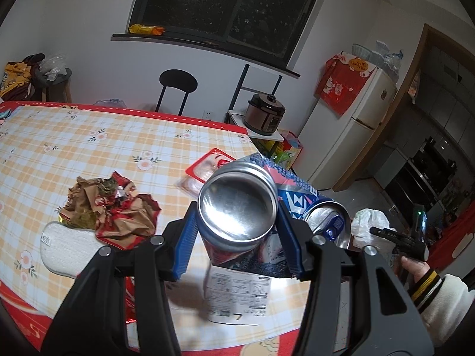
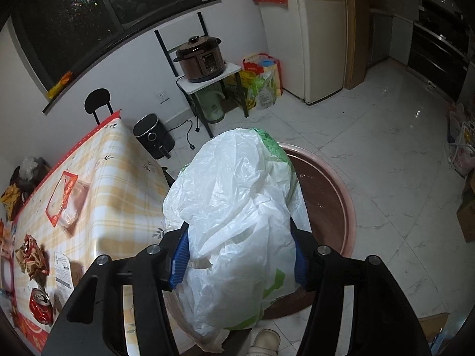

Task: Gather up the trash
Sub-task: 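Carry the white bag to the brown bin and open the right gripper while the left holds the cans, then move the left gripper over the brown bin and release the crushed blue cans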

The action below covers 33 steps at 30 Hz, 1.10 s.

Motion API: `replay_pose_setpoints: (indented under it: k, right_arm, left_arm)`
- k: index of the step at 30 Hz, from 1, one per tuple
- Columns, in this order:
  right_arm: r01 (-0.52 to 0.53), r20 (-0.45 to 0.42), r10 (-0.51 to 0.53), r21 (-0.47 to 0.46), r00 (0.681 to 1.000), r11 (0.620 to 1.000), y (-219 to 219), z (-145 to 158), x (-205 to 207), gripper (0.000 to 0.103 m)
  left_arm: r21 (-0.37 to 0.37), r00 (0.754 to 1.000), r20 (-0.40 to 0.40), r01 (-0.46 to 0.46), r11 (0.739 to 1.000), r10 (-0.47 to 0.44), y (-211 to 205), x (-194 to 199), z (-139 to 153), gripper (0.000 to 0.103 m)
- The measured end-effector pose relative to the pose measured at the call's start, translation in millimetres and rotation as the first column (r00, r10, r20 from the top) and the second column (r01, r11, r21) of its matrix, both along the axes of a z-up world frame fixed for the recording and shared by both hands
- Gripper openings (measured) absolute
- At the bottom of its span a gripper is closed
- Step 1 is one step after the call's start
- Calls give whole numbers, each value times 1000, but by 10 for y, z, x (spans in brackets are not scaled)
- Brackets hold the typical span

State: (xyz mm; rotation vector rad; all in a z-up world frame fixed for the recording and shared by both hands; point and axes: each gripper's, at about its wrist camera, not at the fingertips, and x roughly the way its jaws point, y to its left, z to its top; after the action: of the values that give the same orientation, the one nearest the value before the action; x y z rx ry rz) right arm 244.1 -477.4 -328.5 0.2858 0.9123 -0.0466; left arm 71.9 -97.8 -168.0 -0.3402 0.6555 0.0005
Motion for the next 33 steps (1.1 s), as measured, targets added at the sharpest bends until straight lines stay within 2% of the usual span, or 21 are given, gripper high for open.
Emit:
replay_pose_setpoints:
  k: [1, 3, 5, 10, 15, 20, 25, 31, 33]
  right_arm:
    - [3, -5, -3, 6, 1000, 1000, -21, -22, 42, 67]
    - [11, -3, -11, 18, 1000, 1000, -43, -44, 121, 83]
    - [11, 13, -11, 26, 1000, 1000, -46, -7, 155, 90]
    - [21, 95, -25, 43, 995, 999, -54, 282, 92, 98]
    - [40, 222, -35, -19, 974, 999, -92, 721, -215, 98]
    - [84, 294, -63, -59, 954, 995, -297, 995, -548, 98]
    - [155, 304, -134, -47, 943, 987, -673, 1085, -919, 98]
    - [232, 284, -209, -49, 936, 972, -1068, 1021, -1332, 98]
    - [257, 273, -232, -59, 934, 965, -1182, 988, -1445, 98]
  left_arm:
    - [3, 1000, -1, 1, 1000, -1, -24, 3, -1, 53]
    - [9, 1000, -4, 6, 1000, -6, -81, 8, 3, 53]
    - [16, 1000, -6, 12, 1000, -12, -149, 20, 13, 53]
    - [30, 999, 2, 48, 998, -49, -313, 116, 61, 53]
    - [40, 991, 19, 131, 991, -132, -612, 337, 129, 53]
    - [42, 967, 29, 251, 967, -252, -1121, 693, 141, 53]
    - [45, 928, 6, 372, 927, -373, -1783, 1112, 28, 53]
    - [62, 876, 0, 481, 875, -482, -2657, 1593, -131, 54]
    - [69, 865, 28, 498, 865, -500, -2865, 1688, -125, 68]
